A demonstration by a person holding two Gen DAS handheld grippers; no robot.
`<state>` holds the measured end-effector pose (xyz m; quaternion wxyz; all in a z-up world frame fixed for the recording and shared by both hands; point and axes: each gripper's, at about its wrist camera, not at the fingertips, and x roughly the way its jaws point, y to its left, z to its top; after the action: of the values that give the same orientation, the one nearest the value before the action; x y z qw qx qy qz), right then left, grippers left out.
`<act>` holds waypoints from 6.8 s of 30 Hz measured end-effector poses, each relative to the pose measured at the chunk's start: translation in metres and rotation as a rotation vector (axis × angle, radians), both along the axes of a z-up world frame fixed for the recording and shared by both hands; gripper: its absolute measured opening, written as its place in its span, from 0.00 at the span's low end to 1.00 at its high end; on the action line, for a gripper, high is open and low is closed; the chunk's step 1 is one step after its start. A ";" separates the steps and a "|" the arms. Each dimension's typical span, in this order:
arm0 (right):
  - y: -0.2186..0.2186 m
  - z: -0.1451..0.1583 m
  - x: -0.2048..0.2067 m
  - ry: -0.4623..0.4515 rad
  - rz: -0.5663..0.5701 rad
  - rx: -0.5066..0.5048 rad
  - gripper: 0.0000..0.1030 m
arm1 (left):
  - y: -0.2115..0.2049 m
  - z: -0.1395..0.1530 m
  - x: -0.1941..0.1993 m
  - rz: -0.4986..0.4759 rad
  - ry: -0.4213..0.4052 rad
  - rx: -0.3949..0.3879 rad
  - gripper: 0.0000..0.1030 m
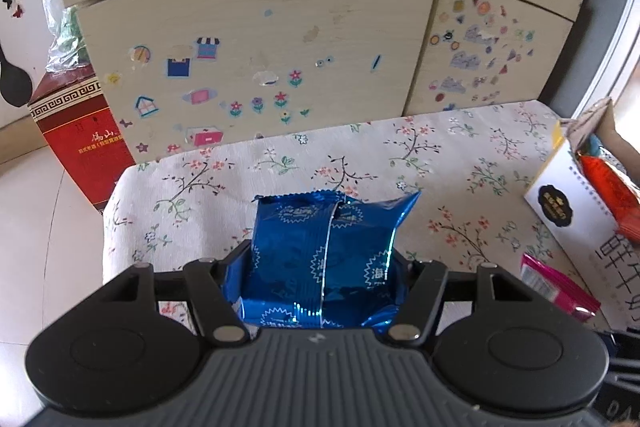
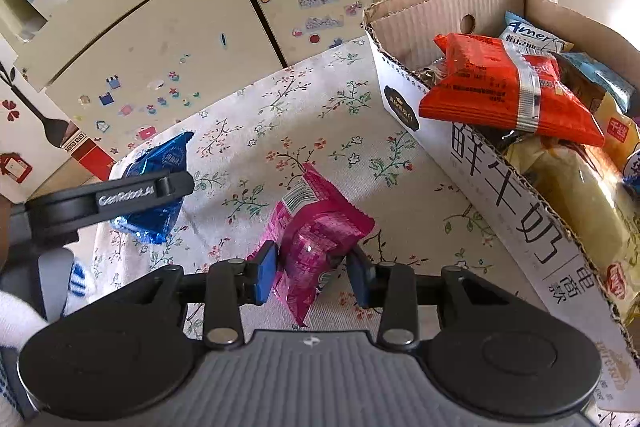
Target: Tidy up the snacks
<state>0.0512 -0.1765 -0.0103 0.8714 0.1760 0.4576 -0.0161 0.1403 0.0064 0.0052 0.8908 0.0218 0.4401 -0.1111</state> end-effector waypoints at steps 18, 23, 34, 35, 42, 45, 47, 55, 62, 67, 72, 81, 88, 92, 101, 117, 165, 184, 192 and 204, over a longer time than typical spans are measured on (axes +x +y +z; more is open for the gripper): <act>-0.024 0.002 -0.006 0.011 -0.039 0.087 0.53 | 0.001 0.028 -0.028 0.043 -0.069 -0.016 0.62; -0.017 -0.004 0.001 0.023 -0.076 0.085 0.65 | 0.010 0.034 -0.021 0.086 -0.086 -0.022 0.62; 0.025 -0.014 0.019 -0.019 -0.039 -0.126 0.78 | 0.026 0.024 -0.016 0.124 -0.038 -0.017 0.63; 0.030 -0.015 0.020 -0.022 -0.025 -0.166 0.76 | 0.027 0.024 -0.016 0.124 -0.035 -0.014 0.63; 0.033 -0.014 0.025 -0.057 0.039 -0.216 0.47 | 0.025 0.025 -0.018 0.109 -0.029 -0.018 0.63; 0.029 -0.009 0.023 -0.048 0.047 -0.198 0.42 | 0.022 0.029 -0.020 0.097 -0.046 -0.015 0.63; 0.029 -0.003 0.018 -0.052 0.059 -0.208 0.40 | 0.019 0.033 -0.020 0.090 -0.061 -0.015 0.63; 0.028 0.016 0.009 -0.071 0.123 -0.184 0.39 | 0.015 0.048 -0.025 0.085 -0.107 -0.022 0.63; 0.018 0.053 -0.011 -0.124 0.177 -0.191 0.39 | 0.012 0.066 -0.031 0.084 -0.158 -0.048 0.63; 0.017 0.071 -0.033 -0.163 0.223 -0.208 0.39 | 0.006 0.078 -0.040 0.074 -0.209 -0.039 0.63; 0.009 0.087 -0.036 -0.230 0.204 -0.237 0.39 | 0.001 0.088 -0.047 0.089 -0.246 -0.042 0.63; -0.009 0.108 -0.048 -0.327 0.168 -0.279 0.39 | -0.028 0.096 -0.048 0.055 -0.298 -0.056 0.63; -0.026 0.120 -0.056 -0.388 0.125 -0.316 0.39 | -0.050 0.095 -0.051 0.032 -0.300 -0.055 0.63; -0.039 0.127 -0.059 -0.411 0.090 -0.318 0.39 | -0.061 0.099 -0.053 0.029 -0.309 -0.060 0.63; -0.078 0.142 -0.064 -0.453 -0.027 -0.298 0.39 | -0.087 0.112 -0.056 0.002 -0.349 -0.082 0.63; -0.143 0.143 -0.079 -0.424 -0.166 -0.171 0.39 | -0.167 0.109 -0.073 -0.216 -0.340 -0.162 0.63; -0.176 0.132 -0.116 -0.222 -0.413 -0.182 0.99 | -0.197 0.082 -0.132 -0.305 -0.091 -0.036 0.96; -0.164 0.094 -0.115 -0.020 -0.422 -0.246 1.00 | -0.173 0.072 -0.123 -0.245 -0.050 0.061 0.99; -0.157 0.087 -0.110 0.011 -0.402 -0.304 1.00 | -0.172 0.069 -0.113 -0.223 -0.055 0.070 0.99; -0.152 0.082 -0.101 0.044 -0.367 -0.346 1.00 | -0.183 0.063 -0.102 -0.217 -0.032 0.107 0.99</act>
<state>-0.0495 -0.3281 0.0717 0.8608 0.1042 0.4274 -0.2559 0.0379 -0.1763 0.0678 0.8779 0.1185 0.4264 -0.1829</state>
